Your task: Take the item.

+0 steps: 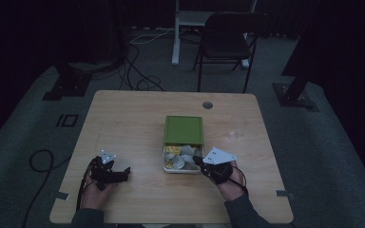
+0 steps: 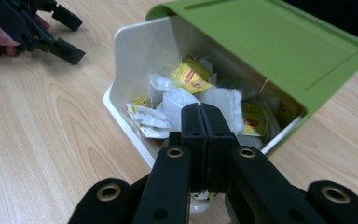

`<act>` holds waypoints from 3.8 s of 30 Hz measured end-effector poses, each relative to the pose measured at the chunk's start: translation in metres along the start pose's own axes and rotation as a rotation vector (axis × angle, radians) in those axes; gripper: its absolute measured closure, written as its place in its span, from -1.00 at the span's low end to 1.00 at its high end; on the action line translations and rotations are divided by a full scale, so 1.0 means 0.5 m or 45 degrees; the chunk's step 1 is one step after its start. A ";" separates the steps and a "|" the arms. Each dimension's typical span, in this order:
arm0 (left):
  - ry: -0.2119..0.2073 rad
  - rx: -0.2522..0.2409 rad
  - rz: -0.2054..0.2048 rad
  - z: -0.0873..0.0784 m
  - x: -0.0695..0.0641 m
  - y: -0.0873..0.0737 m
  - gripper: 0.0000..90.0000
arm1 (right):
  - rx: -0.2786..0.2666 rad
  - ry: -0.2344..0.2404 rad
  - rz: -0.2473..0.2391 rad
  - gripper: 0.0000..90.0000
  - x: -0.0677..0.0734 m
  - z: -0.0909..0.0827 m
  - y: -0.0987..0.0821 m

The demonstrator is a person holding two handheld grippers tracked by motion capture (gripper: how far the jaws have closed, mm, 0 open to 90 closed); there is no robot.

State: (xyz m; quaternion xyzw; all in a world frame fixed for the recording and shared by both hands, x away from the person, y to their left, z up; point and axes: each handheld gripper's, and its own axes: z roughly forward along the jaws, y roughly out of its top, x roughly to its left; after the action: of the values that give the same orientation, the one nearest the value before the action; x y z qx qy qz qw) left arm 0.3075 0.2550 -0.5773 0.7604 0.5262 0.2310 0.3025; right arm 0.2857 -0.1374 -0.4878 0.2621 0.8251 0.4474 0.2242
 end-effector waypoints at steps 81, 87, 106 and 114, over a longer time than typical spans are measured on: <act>0.000 -0.001 0.000 0.000 0.000 0.000 -0.94 | -0.063 -0.194 0.136 1.00 -0.127 -0.107 -0.030; 0.000 0.000 0.000 0.000 0.000 0.000 -0.94 | -0.066 -0.203 0.136 1.00 -0.145 -0.105 -0.025; 0.000 -0.003 -0.003 0.000 0.000 0.000 -0.94 | -0.078 -0.239 0.147 1.00 -0.184 -0.101 -0.018; 0.000 -0.003 -0.003 0.000 0.000 0.000 -0.94 | -0.072 -0.256 0.159 1.00 -0.200 -0.098 -0.020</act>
State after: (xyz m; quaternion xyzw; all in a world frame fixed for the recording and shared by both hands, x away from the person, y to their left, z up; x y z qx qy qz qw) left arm 0.3076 0.2549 -0.5774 0.7596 0.5268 0.2311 0.3035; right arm 0.3299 -0.2361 -0.4583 0.3502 0.7676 0.4551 0.2847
